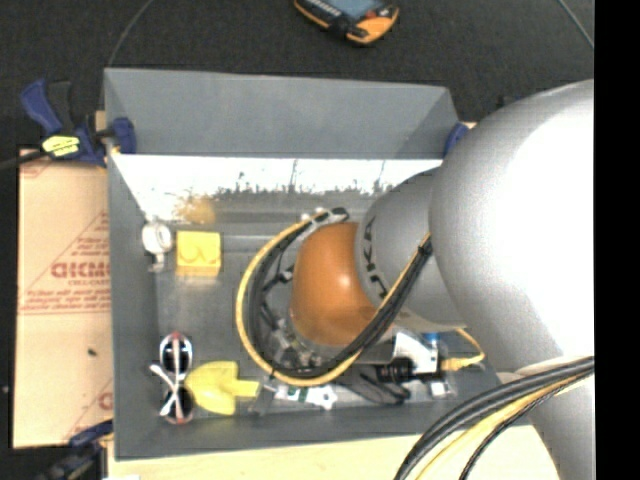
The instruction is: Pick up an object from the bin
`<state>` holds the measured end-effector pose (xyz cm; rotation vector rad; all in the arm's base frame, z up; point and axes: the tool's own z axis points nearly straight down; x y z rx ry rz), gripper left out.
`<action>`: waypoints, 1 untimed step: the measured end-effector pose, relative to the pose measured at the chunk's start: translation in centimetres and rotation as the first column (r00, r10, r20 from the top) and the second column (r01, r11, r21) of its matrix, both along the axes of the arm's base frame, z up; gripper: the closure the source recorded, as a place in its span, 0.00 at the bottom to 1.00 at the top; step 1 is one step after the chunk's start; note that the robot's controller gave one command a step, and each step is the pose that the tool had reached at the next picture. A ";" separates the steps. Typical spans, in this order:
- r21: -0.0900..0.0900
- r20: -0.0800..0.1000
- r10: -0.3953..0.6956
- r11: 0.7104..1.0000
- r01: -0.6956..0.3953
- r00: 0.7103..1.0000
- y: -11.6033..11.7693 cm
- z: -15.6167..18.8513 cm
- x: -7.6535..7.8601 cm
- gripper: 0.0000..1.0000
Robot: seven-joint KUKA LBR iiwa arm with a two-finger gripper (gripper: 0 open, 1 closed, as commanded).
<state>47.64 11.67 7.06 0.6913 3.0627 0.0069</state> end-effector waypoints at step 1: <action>-0.003 0.009 0.236 0.972 -0.236 0.972 0.9 0.1 0.3 0.00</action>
Offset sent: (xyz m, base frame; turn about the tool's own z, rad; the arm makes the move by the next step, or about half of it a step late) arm 0.0000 0.0000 0.0000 0.0025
